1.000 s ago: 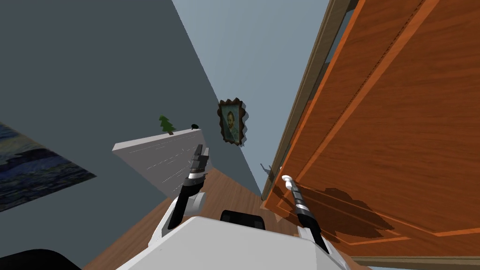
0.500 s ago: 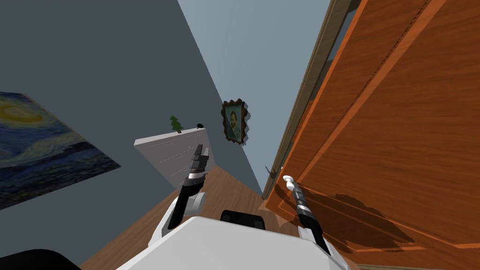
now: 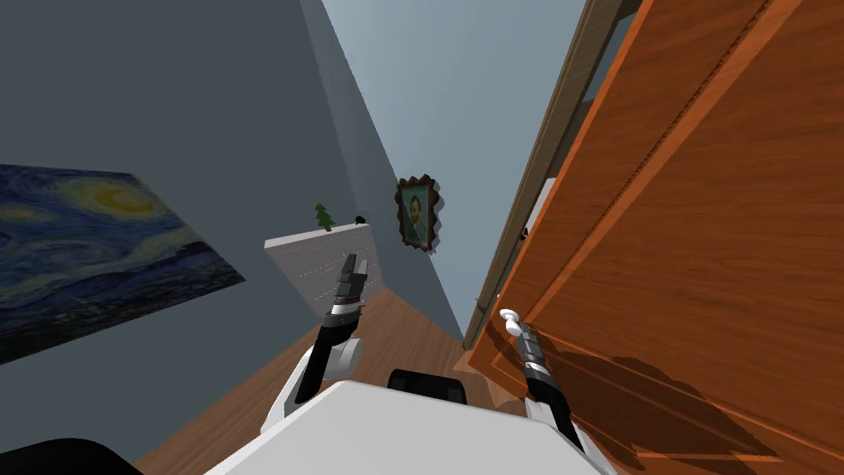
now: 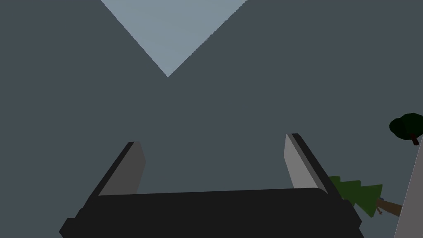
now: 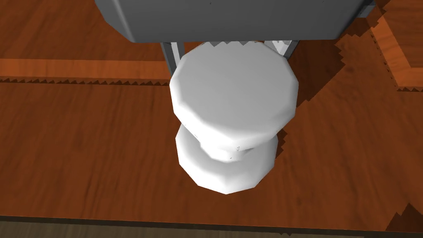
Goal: Pull the door open
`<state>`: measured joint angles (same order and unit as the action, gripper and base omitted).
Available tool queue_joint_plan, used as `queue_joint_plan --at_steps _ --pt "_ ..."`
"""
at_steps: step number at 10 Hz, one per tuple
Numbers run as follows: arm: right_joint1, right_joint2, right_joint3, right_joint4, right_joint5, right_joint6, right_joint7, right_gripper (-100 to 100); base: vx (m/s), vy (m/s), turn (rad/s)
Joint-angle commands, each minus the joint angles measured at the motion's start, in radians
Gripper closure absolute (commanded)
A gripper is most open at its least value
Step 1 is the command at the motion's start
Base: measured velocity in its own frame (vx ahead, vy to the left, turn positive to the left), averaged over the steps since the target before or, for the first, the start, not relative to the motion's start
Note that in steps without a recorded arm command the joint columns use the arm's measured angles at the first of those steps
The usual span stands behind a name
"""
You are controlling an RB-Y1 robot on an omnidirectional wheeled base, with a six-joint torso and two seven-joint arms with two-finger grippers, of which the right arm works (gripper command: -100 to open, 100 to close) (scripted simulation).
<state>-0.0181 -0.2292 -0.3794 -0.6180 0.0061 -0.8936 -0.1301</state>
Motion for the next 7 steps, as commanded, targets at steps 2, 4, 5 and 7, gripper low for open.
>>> queue_joint_plan --at_steps 2,4,5,7 --pt "-0.004 0.002 0.003 -0.003 -0.025 -0.001 -0.068 100 -0.057 -0.016 0.086" --pt "-0.003 0.001 0.003 -0.003 -0.042 0.002 -0.111 100 -0.082 -0.025 0.127" --pt "-0.002 0.001 0.003 -0.004 -0.06 0.005 -0.144 100 -0.062 -0.008 0.102" --pt "-0.002 0.0 0.003 -0.004 -0.077 0.008 -0.191 100 -0.051 -0.008 0.099"
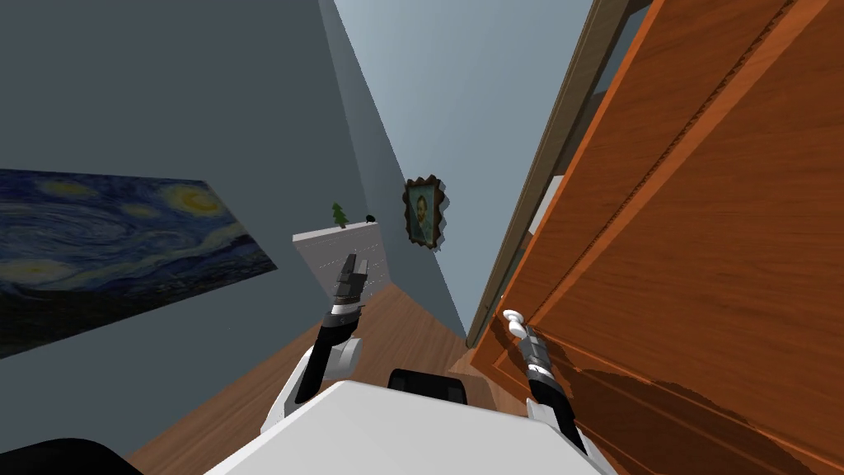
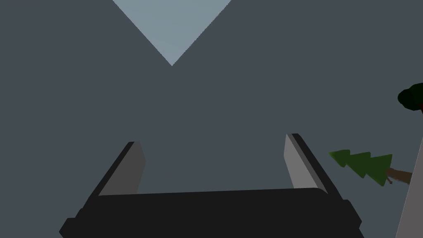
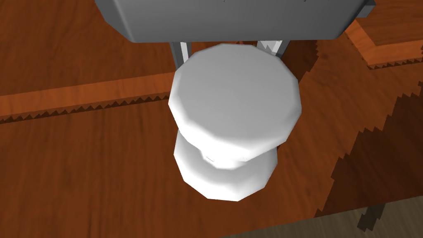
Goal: Pull the door open
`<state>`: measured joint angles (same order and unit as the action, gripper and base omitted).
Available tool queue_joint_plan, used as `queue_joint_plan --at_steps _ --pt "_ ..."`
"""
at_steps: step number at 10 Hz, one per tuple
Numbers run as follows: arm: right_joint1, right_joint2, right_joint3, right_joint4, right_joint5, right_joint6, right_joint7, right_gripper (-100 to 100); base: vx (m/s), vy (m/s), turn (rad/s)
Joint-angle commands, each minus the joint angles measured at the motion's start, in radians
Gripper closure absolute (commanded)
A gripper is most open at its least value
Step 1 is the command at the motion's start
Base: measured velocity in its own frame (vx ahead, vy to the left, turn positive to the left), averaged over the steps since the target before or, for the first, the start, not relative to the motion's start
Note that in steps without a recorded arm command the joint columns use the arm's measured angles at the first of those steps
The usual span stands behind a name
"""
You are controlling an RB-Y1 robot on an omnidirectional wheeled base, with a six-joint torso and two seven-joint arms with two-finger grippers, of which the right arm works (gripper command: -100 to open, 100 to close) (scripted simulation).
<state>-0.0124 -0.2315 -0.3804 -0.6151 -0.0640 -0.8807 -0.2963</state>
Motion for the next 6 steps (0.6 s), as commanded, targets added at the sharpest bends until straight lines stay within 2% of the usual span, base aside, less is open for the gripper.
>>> queue_joint_plan --at_steps 1,2,5,6 --pt "-0.007 0.002 0.004 -0.007 -0.025 -0.003 -0.05 100 -0.087 -0.016 0.176" --pt "-0.007 0.002 0.004 -0.007 -0.025 -0.003 -0.069 100 -0.078 -0.017 0.064" --pt "-0.005 0.001 0.003 -0.008 -0.059 0.003 -0.147 100 -0.055 -0.011 0.095" --pt "-0.005 0.001 0.003 -0.008 -0.059 0.003 -0.152 100 -0.046 -0.008 0.073"
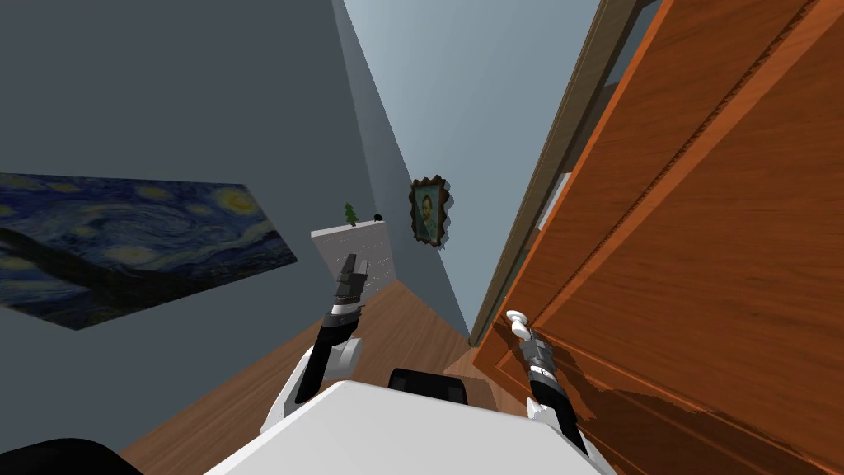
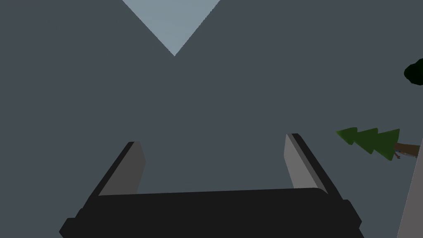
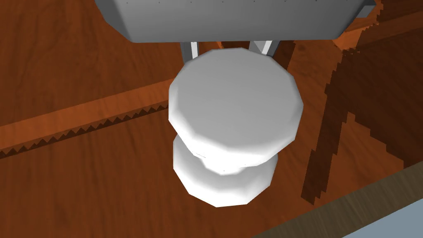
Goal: Pull the door open
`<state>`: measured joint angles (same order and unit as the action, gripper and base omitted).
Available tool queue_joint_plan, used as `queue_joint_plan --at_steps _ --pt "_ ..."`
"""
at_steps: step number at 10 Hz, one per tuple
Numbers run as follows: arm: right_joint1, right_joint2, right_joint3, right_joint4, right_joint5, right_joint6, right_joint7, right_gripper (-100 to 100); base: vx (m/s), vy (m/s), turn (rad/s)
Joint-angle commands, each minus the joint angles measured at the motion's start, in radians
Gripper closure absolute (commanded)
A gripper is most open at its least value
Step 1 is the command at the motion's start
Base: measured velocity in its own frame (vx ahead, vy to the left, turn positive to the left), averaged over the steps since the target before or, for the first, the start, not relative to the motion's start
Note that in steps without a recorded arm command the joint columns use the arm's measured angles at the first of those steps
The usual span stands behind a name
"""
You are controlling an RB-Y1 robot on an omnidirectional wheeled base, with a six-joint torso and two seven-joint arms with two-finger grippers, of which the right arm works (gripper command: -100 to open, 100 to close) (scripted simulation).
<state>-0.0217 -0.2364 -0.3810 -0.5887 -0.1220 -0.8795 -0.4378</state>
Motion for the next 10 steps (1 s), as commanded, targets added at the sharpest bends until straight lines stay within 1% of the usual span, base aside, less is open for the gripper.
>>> queue_joint_plan --at_steps 1,2,3,4,5,6,7,8,9,10 --pt "0.004 0.005 0.004 -0.034 -0.001 0.002 -0.01 100 -0.02 -0.001 -0.003" --pt "0.005 0.005 0.004 -0.035 -0.018 0.004 -0.051 100 -0.041 -0.008 0.08" --pt "0.005 0.004 0.004 -0.035 -0.034 0.007 -0.075 100 -0.087 -0.01 0.162" --pt "0.005 0.004 0.004 -0.035 -0.034 0.007 -0.093 100 -0.068 -0.012 0.111" --pt "0.006 0.004 0.004 -0.035 -0.051 0.01 -0.127 100 -0.056 -0.005 0.123" --pt "0.006 0.004 0.004 -0.035 -0.051 0.01 -0.134 100 -0.049 -0.002 0.052" --pt "0.006 0.003 0.004 -0.036 -0.067 0.012 -0.17 100 -0.07 -0.003 0.102" --pt "0.006 0.003 0.004 -0.036 -0.067 0.012 -0.175 100 -0.053 -0.003 0.069" --pt "0.007 0.002 0.003 -0.036 -0.083 0.015 -0.217 100 -0.058 -0.005 0.101" --pt "0.007 0.002 0.003 -0.036 -0.083 0.015 -0.217 100 -0.043 -0.007 0.054"
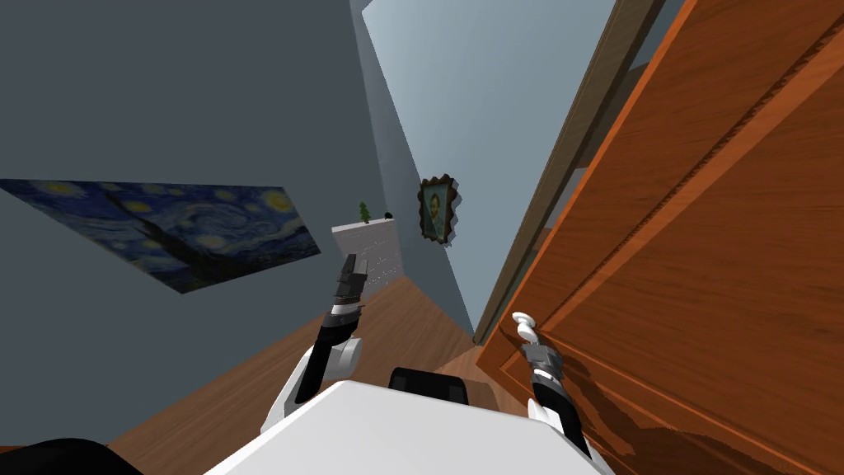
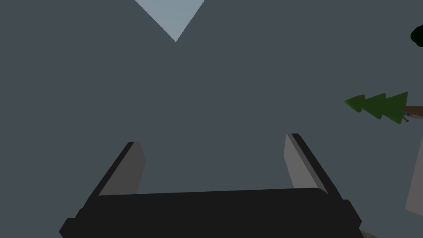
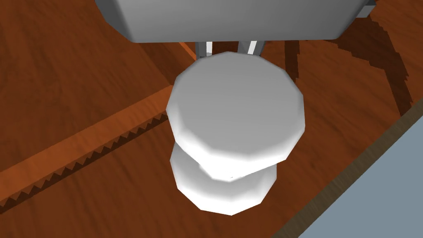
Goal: Pull the door open
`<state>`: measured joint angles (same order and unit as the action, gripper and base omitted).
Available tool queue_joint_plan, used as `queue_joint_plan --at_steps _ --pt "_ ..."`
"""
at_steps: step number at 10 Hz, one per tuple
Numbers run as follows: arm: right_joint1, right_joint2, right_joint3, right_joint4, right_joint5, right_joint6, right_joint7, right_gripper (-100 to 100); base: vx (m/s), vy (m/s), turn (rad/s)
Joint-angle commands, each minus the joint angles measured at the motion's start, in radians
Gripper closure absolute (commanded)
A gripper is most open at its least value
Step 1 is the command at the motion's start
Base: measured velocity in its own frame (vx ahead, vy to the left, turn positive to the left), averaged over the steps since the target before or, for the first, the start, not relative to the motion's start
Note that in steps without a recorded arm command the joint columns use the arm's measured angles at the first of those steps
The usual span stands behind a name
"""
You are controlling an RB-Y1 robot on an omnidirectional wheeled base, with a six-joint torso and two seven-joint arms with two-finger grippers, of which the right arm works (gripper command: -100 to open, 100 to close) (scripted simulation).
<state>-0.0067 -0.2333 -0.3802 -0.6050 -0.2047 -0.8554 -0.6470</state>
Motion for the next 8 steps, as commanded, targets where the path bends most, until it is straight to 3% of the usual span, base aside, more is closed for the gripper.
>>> queue_joint_plan --at_steps 1,4,8 --pt "-0.007 -0.001 0.002 -0.02 -0.017 -0.007 -0.048 100 -0.045 -0.005 0.119" --pt "-0.006 -0.002 0.002 -0.02 -0.048 -0.002 -0.125 100 -0.067 -0.007 0.111" --pt "-0.006 -0.002 0.002 -0.001 -0.048 -0.002 -0.131 100 -0.014 0.002 0.018"
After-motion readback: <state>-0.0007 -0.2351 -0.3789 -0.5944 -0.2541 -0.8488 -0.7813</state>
